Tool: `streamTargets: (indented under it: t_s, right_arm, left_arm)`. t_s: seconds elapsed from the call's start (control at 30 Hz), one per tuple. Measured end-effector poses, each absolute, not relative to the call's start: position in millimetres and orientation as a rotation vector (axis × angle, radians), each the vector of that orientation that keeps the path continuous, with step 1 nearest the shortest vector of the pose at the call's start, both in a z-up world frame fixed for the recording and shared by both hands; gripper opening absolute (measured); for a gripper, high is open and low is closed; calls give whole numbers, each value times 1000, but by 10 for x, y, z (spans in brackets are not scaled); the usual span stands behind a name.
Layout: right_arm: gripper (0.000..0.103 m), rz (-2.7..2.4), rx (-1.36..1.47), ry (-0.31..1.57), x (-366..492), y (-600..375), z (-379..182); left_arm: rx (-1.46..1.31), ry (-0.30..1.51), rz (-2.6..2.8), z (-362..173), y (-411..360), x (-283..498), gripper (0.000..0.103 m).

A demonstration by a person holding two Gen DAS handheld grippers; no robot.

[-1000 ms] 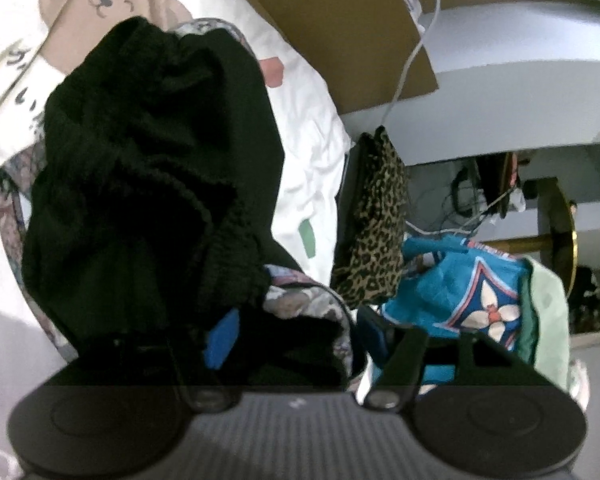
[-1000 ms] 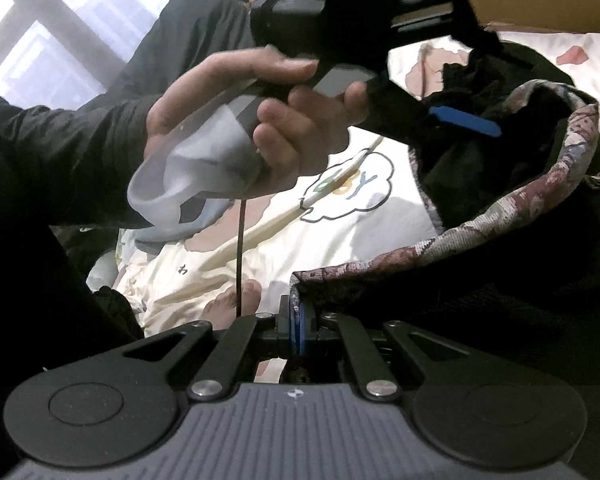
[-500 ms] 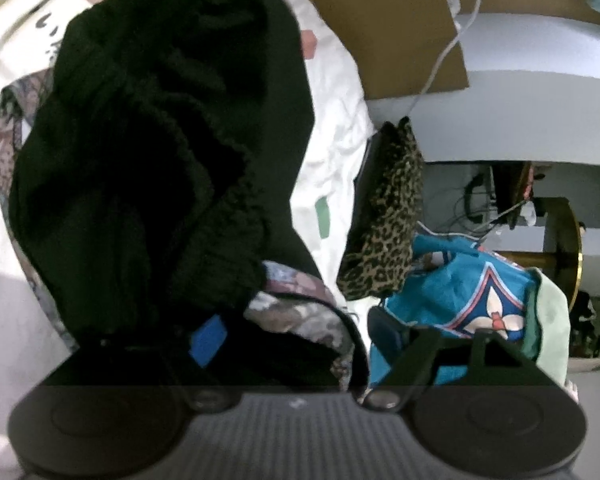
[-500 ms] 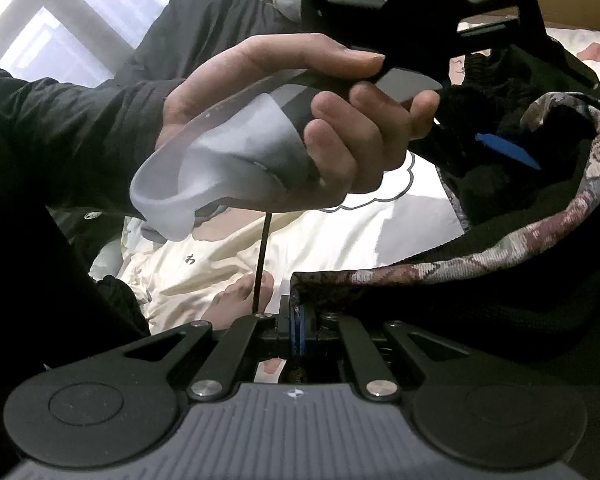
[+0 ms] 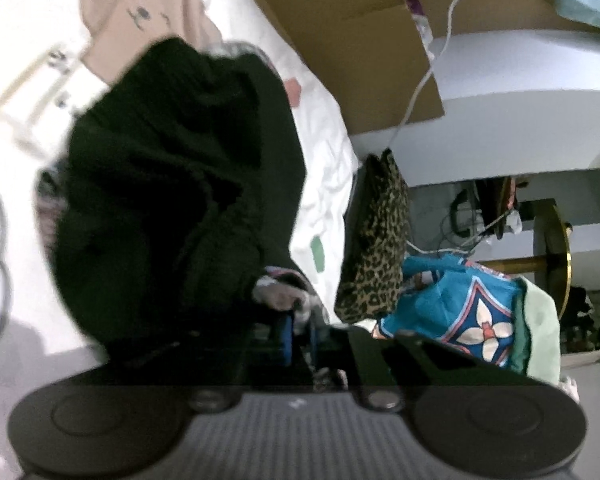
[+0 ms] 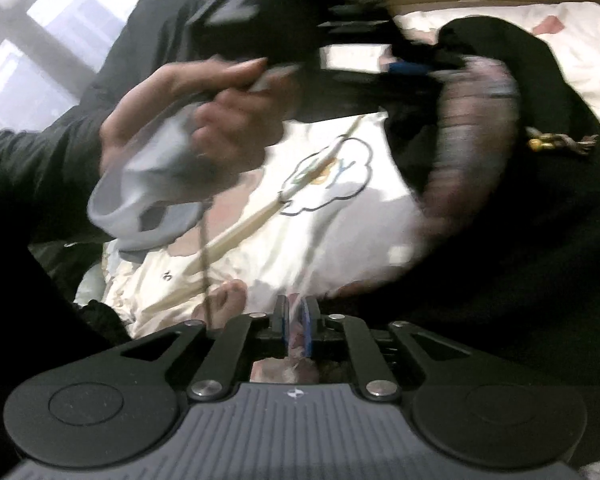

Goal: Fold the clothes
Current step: 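Lower the black garment onto the duvet with both grippers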

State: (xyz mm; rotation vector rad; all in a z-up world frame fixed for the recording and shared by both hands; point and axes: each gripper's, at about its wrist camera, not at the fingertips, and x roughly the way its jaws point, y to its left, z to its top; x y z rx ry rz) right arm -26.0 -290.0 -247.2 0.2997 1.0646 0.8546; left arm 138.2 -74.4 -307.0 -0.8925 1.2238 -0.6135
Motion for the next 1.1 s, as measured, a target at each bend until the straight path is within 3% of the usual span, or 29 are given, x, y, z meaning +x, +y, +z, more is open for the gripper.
streamTargets:
  t_s: [0.07, 0.6, 0.67, 1.1]
  right_arm:
    - [22, 838, 305, 1048, -218, -2995, -2424]
    - [34, 535, 212, 950, 711, -3564, -2333]
    - [43, 518, 183, 944, 866, -3566, -2332]
    - [44, 483, 41, 944, 1934, -3315, -2272]
  left_arm:
    - [-877, 1216, -591, -3053, -580, 1370, 7]
    - [-862, 1210, -395, -3176, 403, 1057, 6]
    - [-867, 1200, -364, -3172, 526, 1034, 5]
    - [-932, 1150, -161, -3205, 1313, 806, 4]
